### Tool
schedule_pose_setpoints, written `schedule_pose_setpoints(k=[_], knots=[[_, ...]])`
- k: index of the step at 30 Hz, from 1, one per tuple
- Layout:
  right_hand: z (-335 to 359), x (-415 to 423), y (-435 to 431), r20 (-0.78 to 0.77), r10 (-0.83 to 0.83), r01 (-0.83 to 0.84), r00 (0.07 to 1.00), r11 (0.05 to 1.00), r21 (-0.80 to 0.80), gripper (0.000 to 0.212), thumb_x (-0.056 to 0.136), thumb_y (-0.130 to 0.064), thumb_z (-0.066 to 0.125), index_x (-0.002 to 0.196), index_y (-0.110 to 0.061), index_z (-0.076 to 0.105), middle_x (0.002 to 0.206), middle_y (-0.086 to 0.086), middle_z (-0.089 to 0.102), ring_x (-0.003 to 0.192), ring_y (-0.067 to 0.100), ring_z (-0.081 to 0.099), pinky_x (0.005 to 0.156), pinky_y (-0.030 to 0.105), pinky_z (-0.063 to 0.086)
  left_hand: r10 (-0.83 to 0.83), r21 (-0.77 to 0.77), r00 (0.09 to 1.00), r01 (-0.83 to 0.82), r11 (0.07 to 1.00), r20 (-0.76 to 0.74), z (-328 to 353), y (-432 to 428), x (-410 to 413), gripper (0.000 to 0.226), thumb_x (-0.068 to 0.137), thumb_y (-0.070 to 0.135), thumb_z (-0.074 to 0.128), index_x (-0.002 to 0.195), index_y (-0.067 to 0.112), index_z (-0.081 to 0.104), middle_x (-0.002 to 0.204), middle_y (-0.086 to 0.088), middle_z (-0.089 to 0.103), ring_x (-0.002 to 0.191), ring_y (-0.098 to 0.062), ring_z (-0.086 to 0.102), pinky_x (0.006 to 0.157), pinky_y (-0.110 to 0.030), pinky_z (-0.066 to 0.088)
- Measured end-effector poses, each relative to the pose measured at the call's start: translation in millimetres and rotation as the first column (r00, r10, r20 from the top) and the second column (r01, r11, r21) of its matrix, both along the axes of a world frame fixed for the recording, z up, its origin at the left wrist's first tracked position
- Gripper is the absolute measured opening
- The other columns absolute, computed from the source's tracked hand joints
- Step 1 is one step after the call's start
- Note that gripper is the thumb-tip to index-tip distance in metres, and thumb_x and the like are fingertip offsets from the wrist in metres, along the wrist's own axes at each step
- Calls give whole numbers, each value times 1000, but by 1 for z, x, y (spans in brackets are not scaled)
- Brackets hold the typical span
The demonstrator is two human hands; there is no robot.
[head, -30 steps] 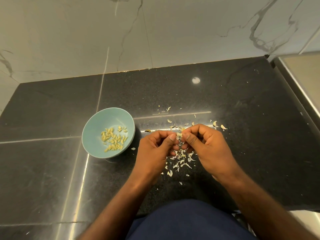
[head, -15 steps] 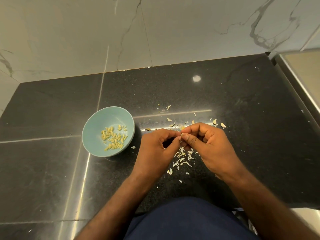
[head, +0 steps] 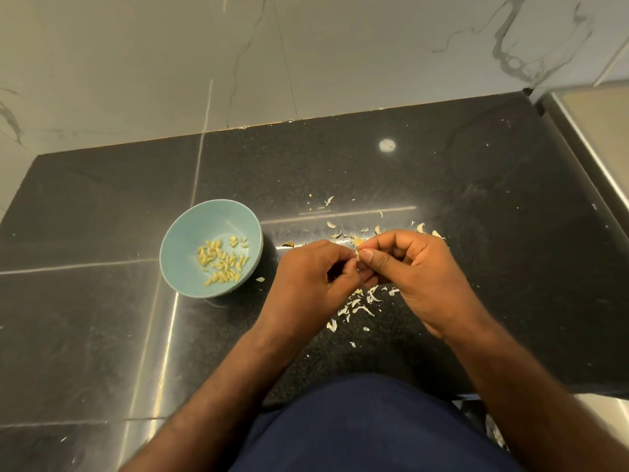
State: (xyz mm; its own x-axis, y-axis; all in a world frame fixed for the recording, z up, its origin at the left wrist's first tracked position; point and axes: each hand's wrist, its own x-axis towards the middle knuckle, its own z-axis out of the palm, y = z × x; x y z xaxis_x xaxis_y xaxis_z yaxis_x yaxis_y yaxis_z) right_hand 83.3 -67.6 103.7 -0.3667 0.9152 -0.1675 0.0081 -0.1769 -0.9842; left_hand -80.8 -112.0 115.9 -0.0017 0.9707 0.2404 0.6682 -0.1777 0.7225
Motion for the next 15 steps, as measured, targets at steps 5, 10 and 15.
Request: schedule_pose_setpoints(k=[5, 10, 15], knots=[[-1, 0, -1, -76, 2, -7, 997, 997, -73, 11, 88, -2, 66, 98, -2, 71, 81, 15, 74, 72, 24, 72, 66, 29, 61, 53, -79, 989, -43, 996, 137, -2, -2, 2, 9, 88, 12, 68, 82, 11, 73, 65, 4, 66, 59, -13, 61, 54, -29, 50], [0, -1, -2, -200, -3, -33, 980, 983, -179, 21, 80, -12, 68, 97, -1, 70, 82, 13, 74, 73, 21, 70, 63, 25, 57, 145, -207, 926, -75, 975, 348, -2, -3, 4, 14, 90, 8, 68, 80, 16, 72, 64, 2, 67, 55, -8, 58, 53, -19, 46], [2, 0, -3, -271, -33, -39, 962, 966, -257, 21, 80, -14, 69, 98, -2, 69, 85, 14, 73, 75, 24, 70, 65, 27, 58, 212, -296, 874, -82, 952, 437, -3, -7, 5, 16, 99, 19, 58, 90, 18, 71, 76, -2, 71, 69, -19, 67, 61, -30, 55]])
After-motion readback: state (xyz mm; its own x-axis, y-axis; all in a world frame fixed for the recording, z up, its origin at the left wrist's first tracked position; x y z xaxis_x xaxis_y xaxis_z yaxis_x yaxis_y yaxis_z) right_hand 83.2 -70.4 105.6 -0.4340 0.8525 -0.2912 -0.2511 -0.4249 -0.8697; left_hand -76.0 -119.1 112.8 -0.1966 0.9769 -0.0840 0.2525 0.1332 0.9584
